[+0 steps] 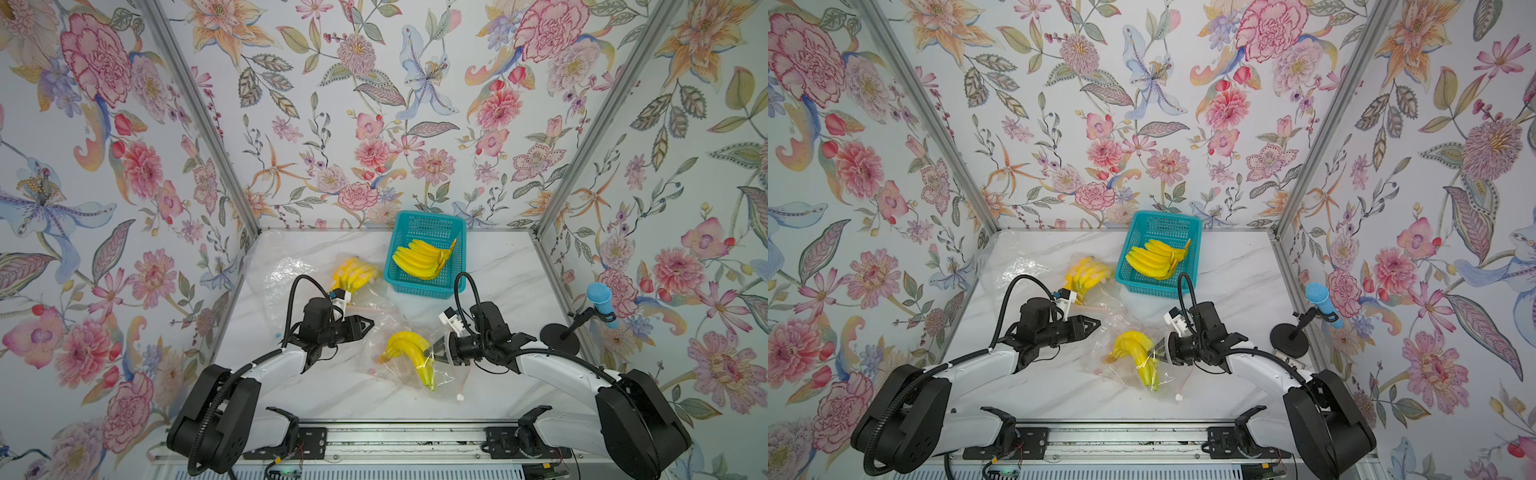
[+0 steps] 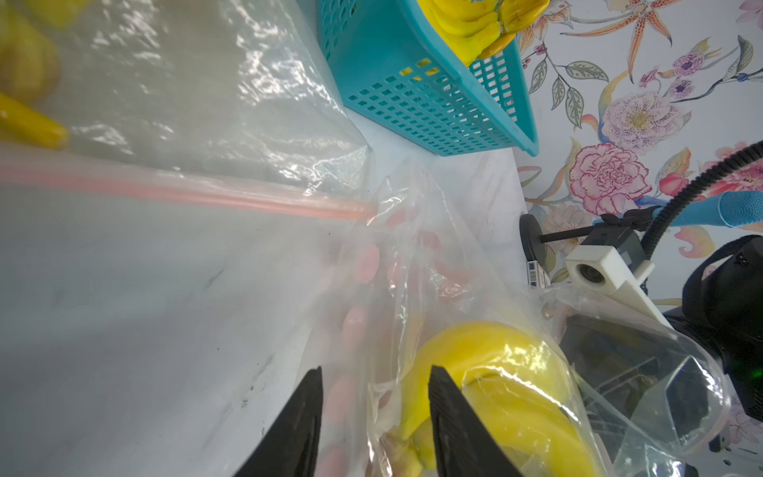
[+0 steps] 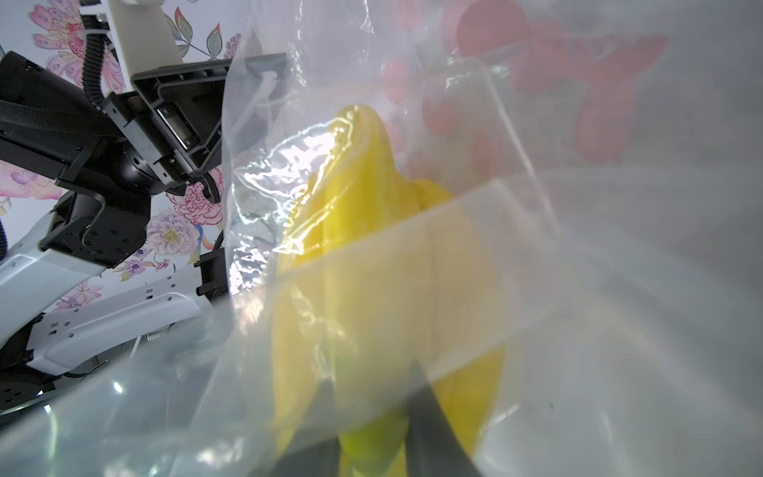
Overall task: Open the zip-top bag and take out the banana
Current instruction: Pick up the banana from the zipper food storage bag.
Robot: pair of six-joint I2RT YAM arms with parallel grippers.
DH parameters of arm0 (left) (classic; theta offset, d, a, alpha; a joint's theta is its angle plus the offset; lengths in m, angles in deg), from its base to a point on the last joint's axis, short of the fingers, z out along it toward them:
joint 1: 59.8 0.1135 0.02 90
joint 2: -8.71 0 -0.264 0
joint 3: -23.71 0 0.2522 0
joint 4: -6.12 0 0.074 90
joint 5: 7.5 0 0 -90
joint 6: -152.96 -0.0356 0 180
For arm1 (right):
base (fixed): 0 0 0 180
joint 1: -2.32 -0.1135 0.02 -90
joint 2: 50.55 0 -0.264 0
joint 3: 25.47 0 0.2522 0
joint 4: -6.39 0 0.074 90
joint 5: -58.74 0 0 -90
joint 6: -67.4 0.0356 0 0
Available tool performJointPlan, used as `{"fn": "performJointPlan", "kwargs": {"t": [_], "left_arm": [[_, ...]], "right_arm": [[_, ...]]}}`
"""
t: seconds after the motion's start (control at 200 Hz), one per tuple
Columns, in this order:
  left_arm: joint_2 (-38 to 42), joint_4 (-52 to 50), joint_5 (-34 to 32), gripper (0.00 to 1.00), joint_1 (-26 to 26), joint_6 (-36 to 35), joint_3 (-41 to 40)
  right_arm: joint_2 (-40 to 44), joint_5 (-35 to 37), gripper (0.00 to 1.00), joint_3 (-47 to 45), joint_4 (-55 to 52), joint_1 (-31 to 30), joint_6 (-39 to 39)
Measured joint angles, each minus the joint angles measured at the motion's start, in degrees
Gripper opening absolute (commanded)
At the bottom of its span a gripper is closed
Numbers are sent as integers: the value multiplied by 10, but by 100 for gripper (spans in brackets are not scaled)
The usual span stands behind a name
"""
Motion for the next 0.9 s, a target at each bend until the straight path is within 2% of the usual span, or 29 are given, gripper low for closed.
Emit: {"fn": "performJointPlan", "kwargs": {"t": [0.095, 0.235, 0.365, 0.58, 0.641, 0.681, 0.721, 0.791, 0.901], "left_arm": [[29, -30, 14, 58, 0, -12, -10], [71, -29, 31, 57, 0, -7, -54], [75, -10, 40, 58, 0, 12, -95], [57, 10, 40, 57, -21, 19, -98], [46, 19, 40, 48, -27, 26, -98], [41, 24, 40, 35, -30, 29, -98], [37, 31, 40, 16, -31, 33, -98], [32, 40, 41, 0, -32, 41, -98], [28, 25, 36, 0, -32, 37, -91]], "right_arm": [[0, 0, 24, 0, -2, 8, -3], [0, -7, 24, 0, -2, 22, -9], [-2, -11, 24, 0, -7, 26, -15], [-2, -13, 24, 0, -14, 26, -17], [-2, -13, 24, 0, -15, 26, -17], [-1, -13, 24, 0, -15, 26, -17], [0, -13, 24, 0, -16, 26, -18], [3, -13, 24, 0, -17, 26, -19], [11, -13, 24, -3, -17, 30, -19]]}}
